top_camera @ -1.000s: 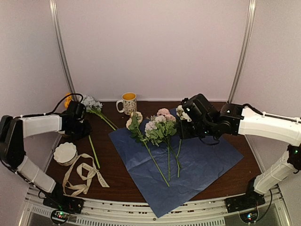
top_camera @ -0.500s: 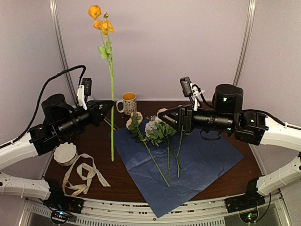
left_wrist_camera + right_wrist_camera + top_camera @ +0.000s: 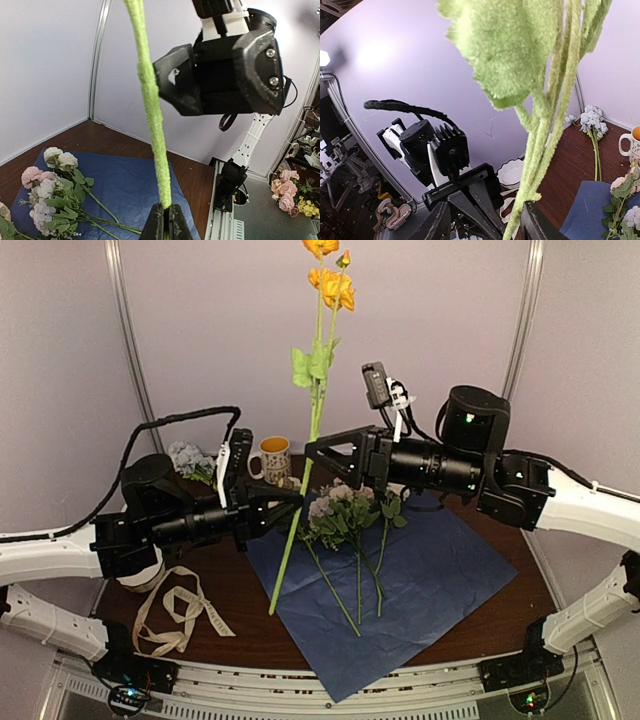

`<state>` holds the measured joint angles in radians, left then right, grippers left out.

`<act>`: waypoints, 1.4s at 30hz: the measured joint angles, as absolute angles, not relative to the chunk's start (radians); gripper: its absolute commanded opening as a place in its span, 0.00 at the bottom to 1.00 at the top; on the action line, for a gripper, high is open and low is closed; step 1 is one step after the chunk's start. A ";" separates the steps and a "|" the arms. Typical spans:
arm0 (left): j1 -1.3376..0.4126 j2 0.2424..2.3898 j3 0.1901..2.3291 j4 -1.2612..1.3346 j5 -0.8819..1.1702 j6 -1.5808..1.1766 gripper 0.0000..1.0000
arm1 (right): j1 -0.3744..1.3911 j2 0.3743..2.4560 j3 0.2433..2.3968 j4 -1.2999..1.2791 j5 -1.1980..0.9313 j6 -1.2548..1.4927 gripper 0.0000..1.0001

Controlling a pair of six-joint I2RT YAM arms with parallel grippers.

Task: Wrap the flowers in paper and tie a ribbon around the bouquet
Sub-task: Pass from the left arm to the right, then place the fake flower on the flattened wrapping paper.

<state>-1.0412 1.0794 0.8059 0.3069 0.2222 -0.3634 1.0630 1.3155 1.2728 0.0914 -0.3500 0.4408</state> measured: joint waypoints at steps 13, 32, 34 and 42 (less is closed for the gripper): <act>-1.067 1.120 0.813 0.348 0.248 -0.358 0.00 | 1.071 1.327 1.275 0.038 -0.226 0.450 0.00; -0.669 1.439 1.080 -0.322 0.014 -0.405 0.87 | 0.636 1.534 1.224 -0.350 -0.212 0.599 0.00; -0.606 1.501 1.061 -0.377 0.012 -0.418 0.85 | 0.610 1.603 1.225 -0.359 -0.247 0.606 0.00; -0.525 1.581 1.029 -0.447 0.033 -0.437 0.73 | 0.535 1.795 1.253 -0.399 -0.270 0.620 0.29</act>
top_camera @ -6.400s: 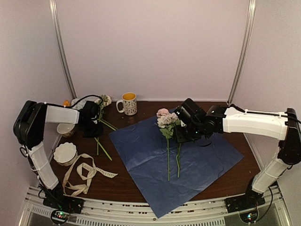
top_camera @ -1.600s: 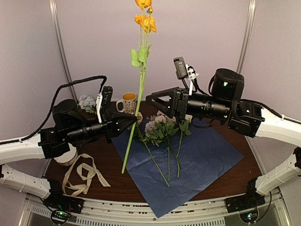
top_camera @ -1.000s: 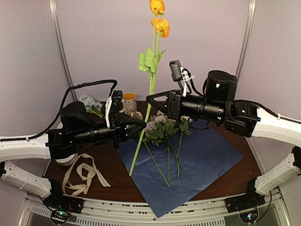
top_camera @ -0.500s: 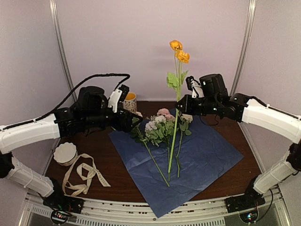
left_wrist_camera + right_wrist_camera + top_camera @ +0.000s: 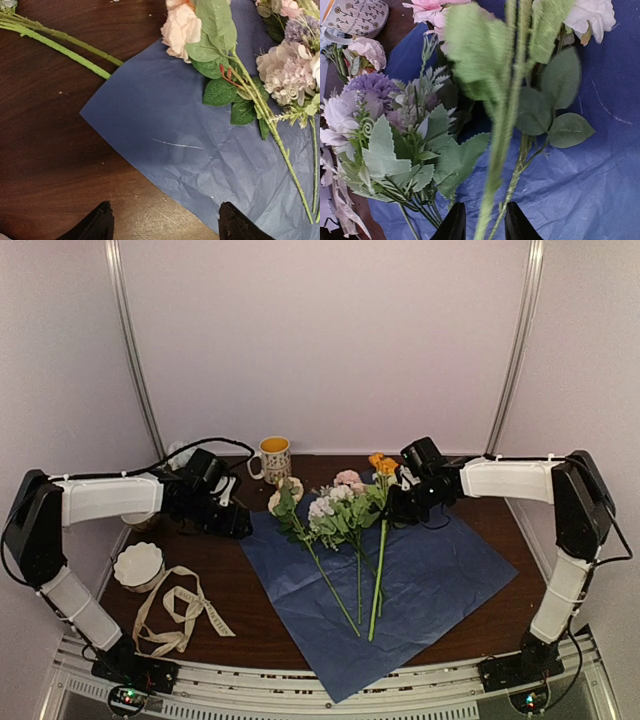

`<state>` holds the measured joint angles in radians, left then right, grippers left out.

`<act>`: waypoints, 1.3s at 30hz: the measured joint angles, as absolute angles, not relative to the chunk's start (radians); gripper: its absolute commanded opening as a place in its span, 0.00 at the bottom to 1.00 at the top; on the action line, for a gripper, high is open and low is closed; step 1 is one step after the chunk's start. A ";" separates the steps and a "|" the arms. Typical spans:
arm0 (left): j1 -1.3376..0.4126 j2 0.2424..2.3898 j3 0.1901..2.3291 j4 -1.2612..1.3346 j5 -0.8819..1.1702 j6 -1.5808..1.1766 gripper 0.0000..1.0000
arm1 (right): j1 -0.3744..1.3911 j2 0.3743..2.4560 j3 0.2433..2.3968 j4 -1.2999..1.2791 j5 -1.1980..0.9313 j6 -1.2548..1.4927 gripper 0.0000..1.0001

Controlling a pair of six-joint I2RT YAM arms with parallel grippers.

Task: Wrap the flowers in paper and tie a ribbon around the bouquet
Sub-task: Place the fake flower on the flattened wrapping paper, then move the fake flower to the corner of the board.

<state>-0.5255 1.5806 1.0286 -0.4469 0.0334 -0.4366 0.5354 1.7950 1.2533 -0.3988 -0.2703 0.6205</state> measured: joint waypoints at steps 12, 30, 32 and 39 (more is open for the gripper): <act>-0.269 1.944 1.448 -0.507 -0.053 -0.526 0.76 | 0.541 1.731 1.264 -0.475 -0.138 0.578 0.33; -0.311 2.443 2.086 -0.921 -0.092 -0.349 0.62 | 0.607 1.628 1.149 -0.500 -0.099 0.568 0.33; -0.313 2.442 2.083 -0.935 -0.101 -0.333 0.57 | 0.607 1.620 1.147 -0.495 -0.105 0.569 0.33; -0.277 2.290 1.824 -0.888 -0.109 -0.313 0.43 | 0.607 1.575 1.129 -0.479 -0.112 0.573 0.33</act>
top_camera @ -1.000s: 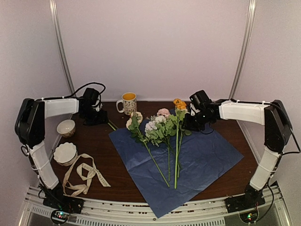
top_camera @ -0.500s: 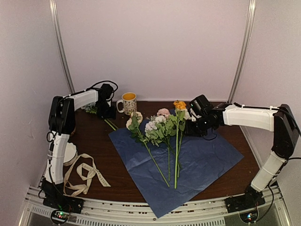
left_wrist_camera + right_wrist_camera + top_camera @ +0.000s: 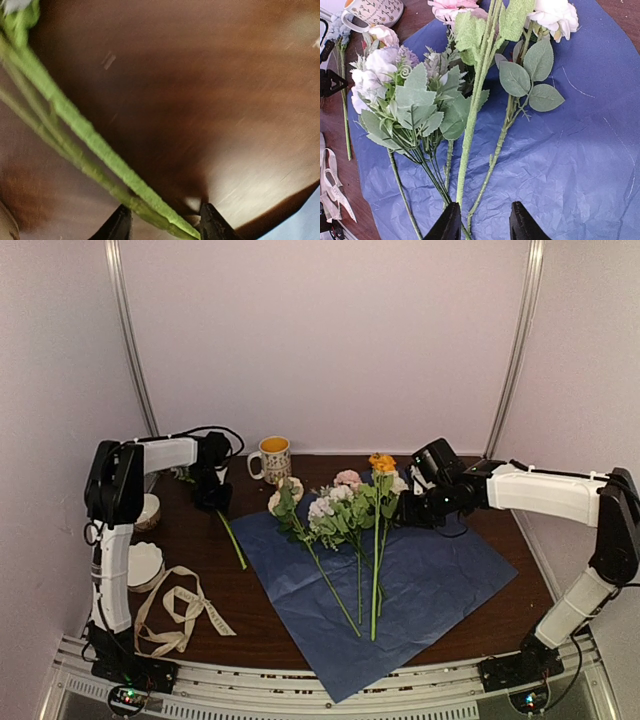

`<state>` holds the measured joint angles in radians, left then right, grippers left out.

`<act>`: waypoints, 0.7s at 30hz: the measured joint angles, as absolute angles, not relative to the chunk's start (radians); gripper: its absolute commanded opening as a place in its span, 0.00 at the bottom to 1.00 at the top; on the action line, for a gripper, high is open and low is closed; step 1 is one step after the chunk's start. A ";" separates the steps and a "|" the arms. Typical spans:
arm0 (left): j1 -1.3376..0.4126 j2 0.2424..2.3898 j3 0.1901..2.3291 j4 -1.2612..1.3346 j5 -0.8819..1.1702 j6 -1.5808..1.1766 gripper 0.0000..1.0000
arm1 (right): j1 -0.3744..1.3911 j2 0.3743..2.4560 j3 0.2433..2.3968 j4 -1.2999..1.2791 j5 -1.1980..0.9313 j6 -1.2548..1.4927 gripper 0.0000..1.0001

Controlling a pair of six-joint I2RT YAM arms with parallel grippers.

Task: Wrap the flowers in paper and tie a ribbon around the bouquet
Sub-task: Move the fake flower to the corner of the board.

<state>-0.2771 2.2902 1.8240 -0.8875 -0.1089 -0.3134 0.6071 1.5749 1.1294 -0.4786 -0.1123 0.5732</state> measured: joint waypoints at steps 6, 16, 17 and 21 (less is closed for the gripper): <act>-0.206 2.073 1.464 -0.732 -0.049 -0.367 0.00 | 0.607 1.558 1.121 -0.463 -0.129 0.573 0.33; -0.227 1.716 0.937 -0.421 0.040 -0.536 0.24 | 0.611 1.536 1.071 -0.457 -0.139 0.571 0.33; -0.235 1.689 0.904 -0.406 0.045 -0.552 0.31 | 0.611 1.528 1.061 -0.457 -0.138 0.571 0.33; -0.266 1.661 0.897 -0.423 0.027 -0.585 0.46 | 0.612 1.506 1.048 -0.457 -0.139 0.571 0.33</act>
<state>-0.2665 1.6611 0.8970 -0.4229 0.0269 -0.5846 0.6117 1.5063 1.0477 -0.4568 -0.1394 0.5713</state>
